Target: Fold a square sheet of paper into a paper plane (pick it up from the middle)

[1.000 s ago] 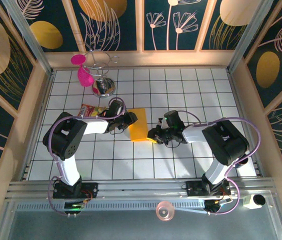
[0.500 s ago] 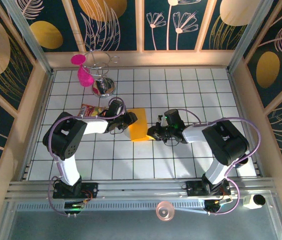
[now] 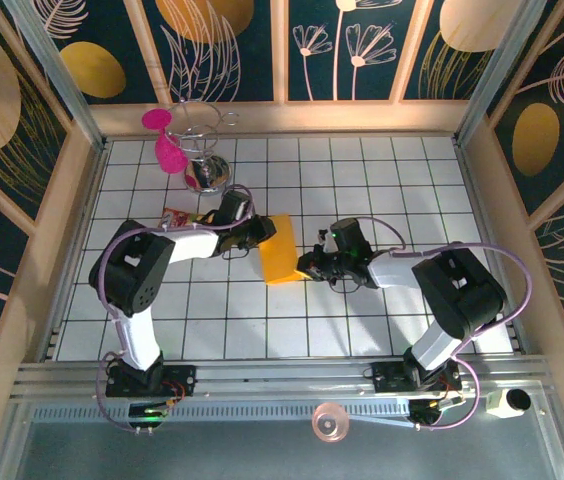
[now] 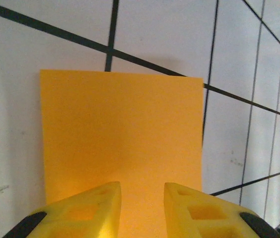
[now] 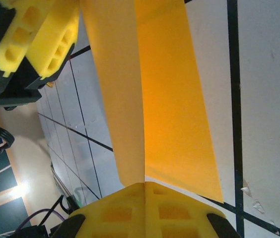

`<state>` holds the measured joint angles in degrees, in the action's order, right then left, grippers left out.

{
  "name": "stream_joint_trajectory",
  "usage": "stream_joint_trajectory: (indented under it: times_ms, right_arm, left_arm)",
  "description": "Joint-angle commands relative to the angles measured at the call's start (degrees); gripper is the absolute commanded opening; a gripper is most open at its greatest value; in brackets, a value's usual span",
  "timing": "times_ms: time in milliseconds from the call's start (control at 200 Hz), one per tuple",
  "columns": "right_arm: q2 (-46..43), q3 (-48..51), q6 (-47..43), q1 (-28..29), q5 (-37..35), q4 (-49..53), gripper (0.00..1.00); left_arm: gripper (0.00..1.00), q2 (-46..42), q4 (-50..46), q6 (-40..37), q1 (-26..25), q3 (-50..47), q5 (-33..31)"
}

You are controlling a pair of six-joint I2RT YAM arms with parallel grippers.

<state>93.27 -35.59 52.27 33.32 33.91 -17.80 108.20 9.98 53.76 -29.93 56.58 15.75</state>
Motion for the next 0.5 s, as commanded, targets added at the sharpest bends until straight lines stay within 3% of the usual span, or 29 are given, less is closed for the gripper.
stream_joint_trajectory:
  times_ms: [0, 496]
  right_arm:
    - [0.09, -2.95, -2.33, 1.19, -0.72, 2.05, 0.0]
    - [10.46, -13.69, -5.18, 3.23, 2.07, 0.75, 0.0]
  left_arm:
    - [0.27, 1.45, -3.03, -1.72, 0.27, 0.52, -0.97]
    - [0.13, 1.4, -2.5, -1.25, 0.23, -0.55, -1.47]
